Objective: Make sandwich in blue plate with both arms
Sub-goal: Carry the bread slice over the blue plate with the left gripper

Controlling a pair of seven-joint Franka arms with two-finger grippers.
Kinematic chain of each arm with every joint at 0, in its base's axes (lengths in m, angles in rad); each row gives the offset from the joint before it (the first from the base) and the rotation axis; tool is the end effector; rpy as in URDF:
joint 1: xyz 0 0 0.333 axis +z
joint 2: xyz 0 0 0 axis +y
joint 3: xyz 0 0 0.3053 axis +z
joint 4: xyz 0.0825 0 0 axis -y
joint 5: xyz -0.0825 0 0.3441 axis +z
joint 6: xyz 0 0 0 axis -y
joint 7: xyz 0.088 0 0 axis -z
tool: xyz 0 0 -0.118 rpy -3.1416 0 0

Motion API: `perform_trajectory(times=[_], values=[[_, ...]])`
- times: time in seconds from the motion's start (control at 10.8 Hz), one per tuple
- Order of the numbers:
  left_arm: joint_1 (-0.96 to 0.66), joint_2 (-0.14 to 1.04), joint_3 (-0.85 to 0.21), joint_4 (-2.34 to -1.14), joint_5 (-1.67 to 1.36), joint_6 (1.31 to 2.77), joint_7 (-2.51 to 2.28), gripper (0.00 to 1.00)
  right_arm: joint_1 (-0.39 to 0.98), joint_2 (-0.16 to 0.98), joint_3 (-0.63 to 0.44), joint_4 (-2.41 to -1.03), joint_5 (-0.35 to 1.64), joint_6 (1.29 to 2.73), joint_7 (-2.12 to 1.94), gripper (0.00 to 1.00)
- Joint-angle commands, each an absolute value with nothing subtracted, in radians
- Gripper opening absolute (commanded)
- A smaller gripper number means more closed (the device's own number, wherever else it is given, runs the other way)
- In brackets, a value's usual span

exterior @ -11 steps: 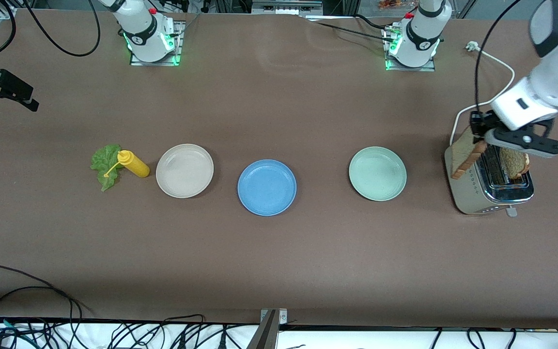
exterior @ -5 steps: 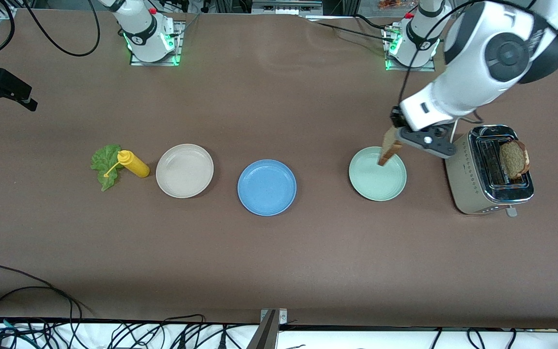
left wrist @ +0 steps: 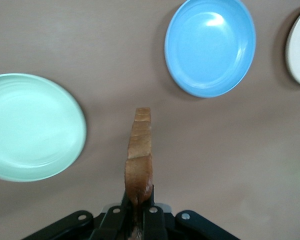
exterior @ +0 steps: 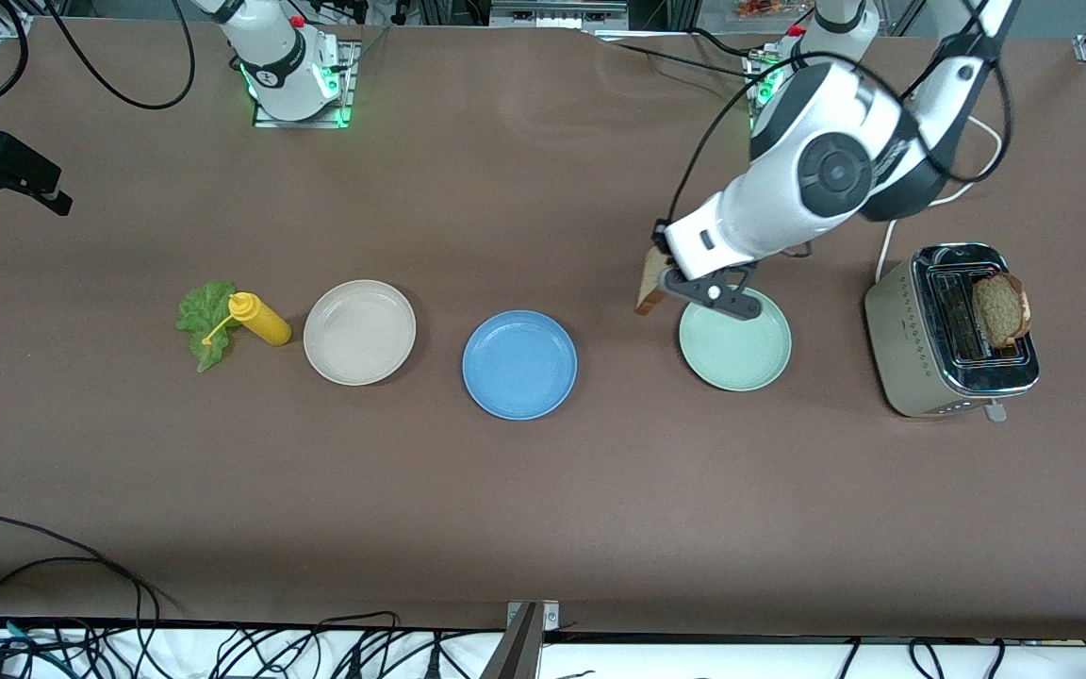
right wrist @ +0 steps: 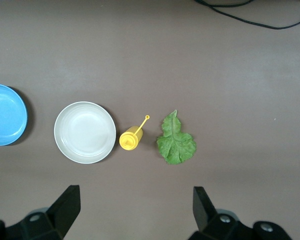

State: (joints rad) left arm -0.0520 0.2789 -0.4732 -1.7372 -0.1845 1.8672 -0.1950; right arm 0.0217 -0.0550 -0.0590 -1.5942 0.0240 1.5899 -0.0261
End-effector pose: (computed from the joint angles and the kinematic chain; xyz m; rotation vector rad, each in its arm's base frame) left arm 0.5015 -0.2860 0.4199 2.8630 -0.3699 -0.3186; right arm 0.5005 -0.0168 0.6223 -3.1149 0.0172 -0.0801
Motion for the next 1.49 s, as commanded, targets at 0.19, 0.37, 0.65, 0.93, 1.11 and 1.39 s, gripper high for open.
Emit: perform_trajectory(times=[0.19,0.37,0.65,0.93,1.11,1.39], values=[[-0.089,0.618,-0.610,-1.462,-0.210,2.029,-0.455,0.00,0.018,-0.060,-0.058,-1.572,0.025,1.574,-0.040,1.00],[-0.126,0.681,-0.612,-1.450,-0.209,2.177,-0.504,0.00,0.018,-0.060,-0.057,-1.572,0.025,1.574,-0.040,1.00],[-0.135,0.758,-0.652,-1.454,-0.207,2.315,-0.494,0.00,0.018,-0.057,-0.052,-1.572,0.025,1.572,-0.040,1.00],[-0.137,0.814,-0.653,-1.456,-0.206,2.408,-0.486,0.00,0.026,-0.048,-0.034,-1.572,0.038,1.528,-0.046,1.00],[-0.138,0.827,-0.653,-1.453,-0.204,2.431,-0.486,0.00,0.026,-0.049,-0.018,-1.572,0.038,1.525,-0.049,1.00],[-0.140,0.877,-0.653,-1.448,-0.203,2.506,-0.451,0.00,0.025,-0.032,-0.020,-1.575,0.037,1.510,-0.051,1.00]])
